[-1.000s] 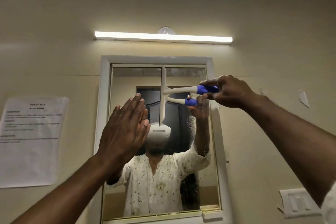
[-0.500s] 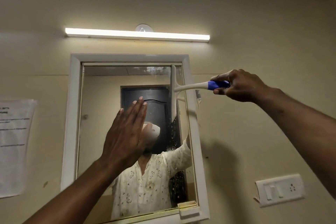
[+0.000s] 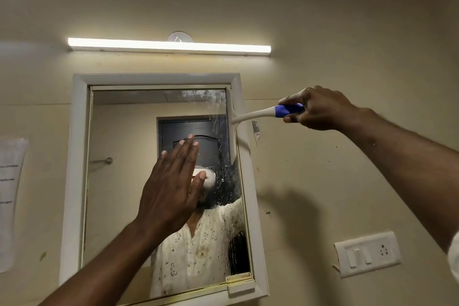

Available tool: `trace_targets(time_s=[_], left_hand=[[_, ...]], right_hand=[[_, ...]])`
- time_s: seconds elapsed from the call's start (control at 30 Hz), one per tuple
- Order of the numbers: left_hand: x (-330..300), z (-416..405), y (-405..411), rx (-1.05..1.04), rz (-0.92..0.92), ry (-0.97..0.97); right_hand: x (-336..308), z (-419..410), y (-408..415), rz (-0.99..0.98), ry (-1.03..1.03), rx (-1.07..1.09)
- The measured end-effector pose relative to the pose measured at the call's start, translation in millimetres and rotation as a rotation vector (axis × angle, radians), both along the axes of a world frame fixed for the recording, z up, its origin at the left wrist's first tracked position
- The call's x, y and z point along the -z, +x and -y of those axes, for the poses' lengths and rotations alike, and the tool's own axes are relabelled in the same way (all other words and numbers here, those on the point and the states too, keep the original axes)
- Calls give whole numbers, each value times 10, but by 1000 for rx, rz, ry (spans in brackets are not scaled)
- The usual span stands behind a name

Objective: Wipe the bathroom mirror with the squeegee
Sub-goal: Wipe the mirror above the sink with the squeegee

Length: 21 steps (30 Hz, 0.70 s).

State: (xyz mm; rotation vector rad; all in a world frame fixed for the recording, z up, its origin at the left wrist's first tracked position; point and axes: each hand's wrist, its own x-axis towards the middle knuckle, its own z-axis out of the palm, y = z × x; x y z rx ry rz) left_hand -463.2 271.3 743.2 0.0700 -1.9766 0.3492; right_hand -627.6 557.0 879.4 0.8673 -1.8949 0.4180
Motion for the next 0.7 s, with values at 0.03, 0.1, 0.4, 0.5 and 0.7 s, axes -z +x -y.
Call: trace_targets(time_s=[0.03,0.1,0.4,0.5,0.7], left_hand=[[3,-7,5,-2,-1,0],[6,-17,12,-1,-3,3],[79,9,116,-2,-17,20],[112,96,226,-22,-17,29],[159,296,528,-15,-51,101]], right_hand=[[8,-27,-3,0,-4,8],[23,-83,-4,3,-10,25],[52,-105,67,-45,-9,73],[71,-95,114,-68,5,97],[129,-11,279,-144,40,79]])
